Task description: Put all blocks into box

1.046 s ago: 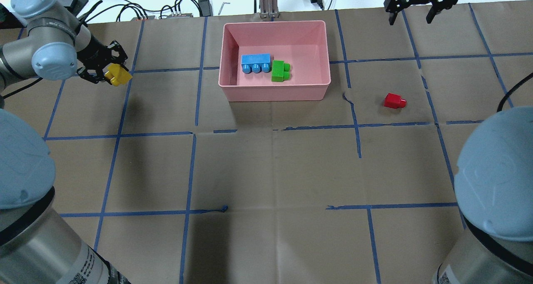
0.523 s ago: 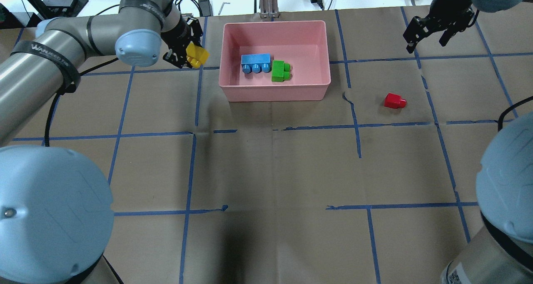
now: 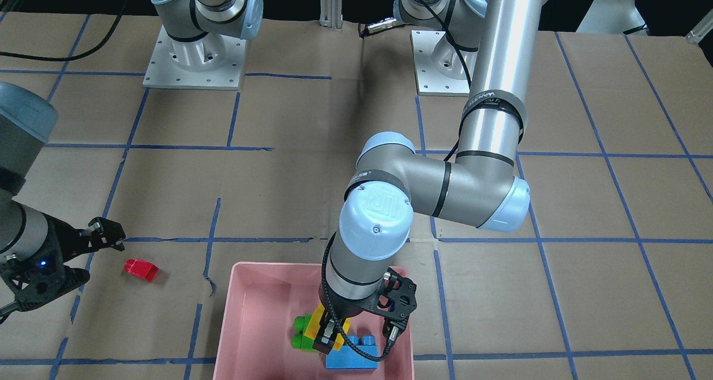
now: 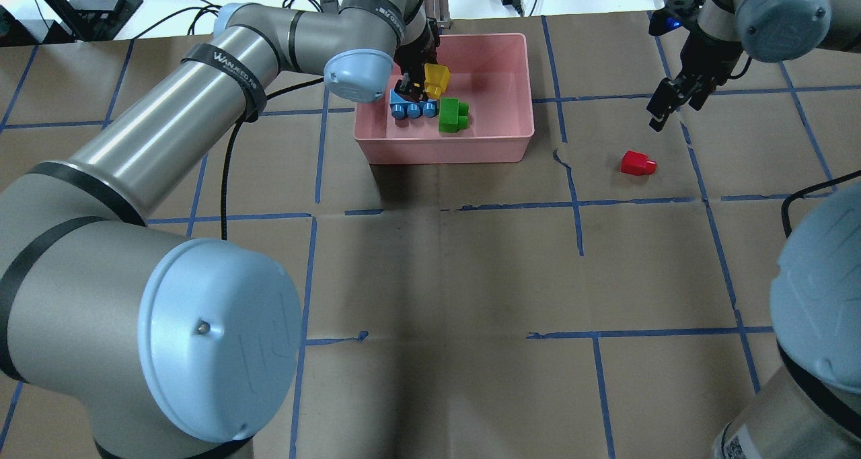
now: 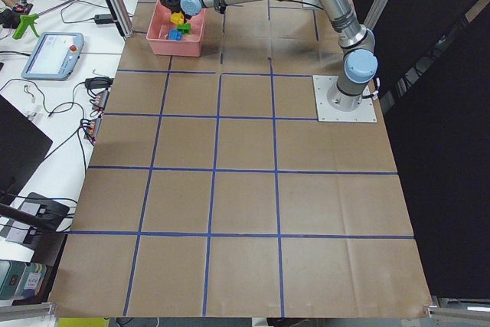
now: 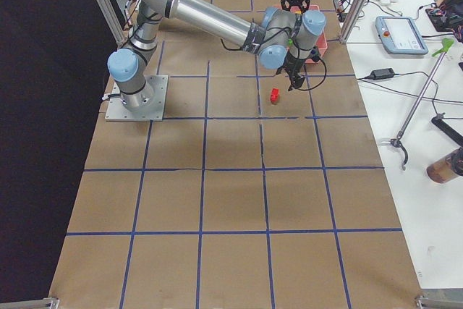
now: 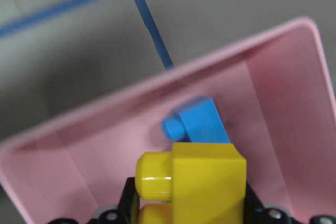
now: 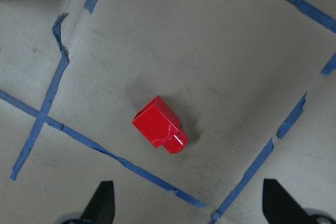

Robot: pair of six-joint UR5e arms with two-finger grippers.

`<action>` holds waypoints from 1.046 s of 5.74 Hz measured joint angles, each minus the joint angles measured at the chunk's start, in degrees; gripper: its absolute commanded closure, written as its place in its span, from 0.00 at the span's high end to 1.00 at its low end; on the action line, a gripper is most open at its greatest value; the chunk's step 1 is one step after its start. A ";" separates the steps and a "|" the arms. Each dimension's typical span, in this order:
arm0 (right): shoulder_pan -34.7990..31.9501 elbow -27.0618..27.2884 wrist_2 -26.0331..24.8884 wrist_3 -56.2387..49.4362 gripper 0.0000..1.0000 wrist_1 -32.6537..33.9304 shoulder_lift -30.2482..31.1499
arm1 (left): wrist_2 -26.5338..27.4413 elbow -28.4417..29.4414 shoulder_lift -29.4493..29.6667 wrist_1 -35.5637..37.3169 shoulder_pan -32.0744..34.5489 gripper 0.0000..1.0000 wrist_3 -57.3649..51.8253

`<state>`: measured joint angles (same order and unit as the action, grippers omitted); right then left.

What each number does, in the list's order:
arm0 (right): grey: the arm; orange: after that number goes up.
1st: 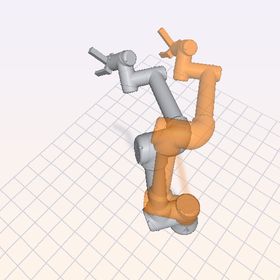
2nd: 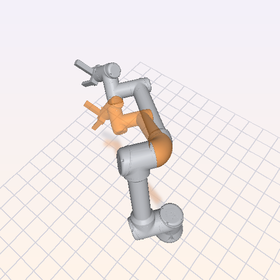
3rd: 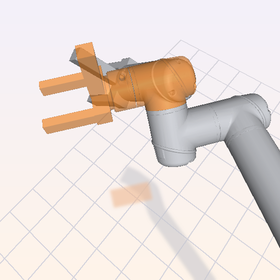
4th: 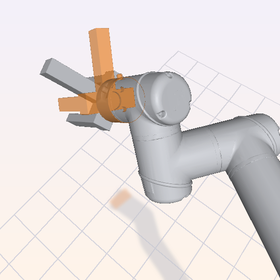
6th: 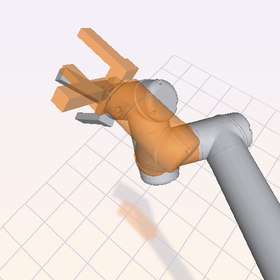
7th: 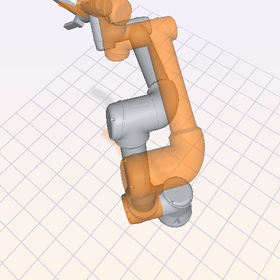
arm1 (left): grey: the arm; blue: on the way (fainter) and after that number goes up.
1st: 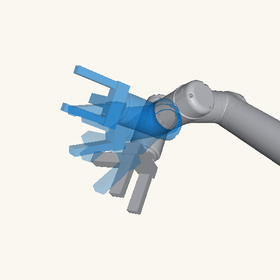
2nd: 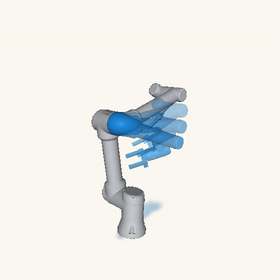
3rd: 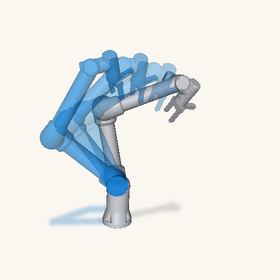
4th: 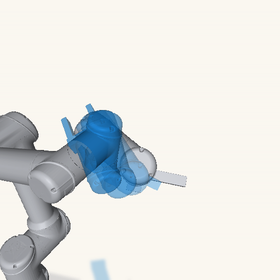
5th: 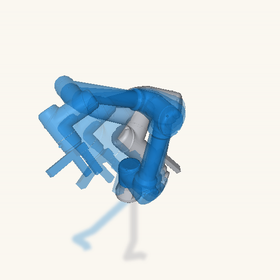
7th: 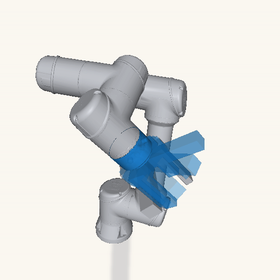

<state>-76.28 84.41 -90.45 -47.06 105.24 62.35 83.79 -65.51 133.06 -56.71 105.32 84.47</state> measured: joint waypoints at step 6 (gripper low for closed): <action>-0.28 19.60 0.57 -11.64 0.76 29.07 0.41 | 4.75 -7.49 -5.69 -1.39 -11.01 0.99 -47.13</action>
<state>-76.56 104.01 -89.88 -58.70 134.31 62.75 88.55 -73.00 127.37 -58.10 94.31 37.33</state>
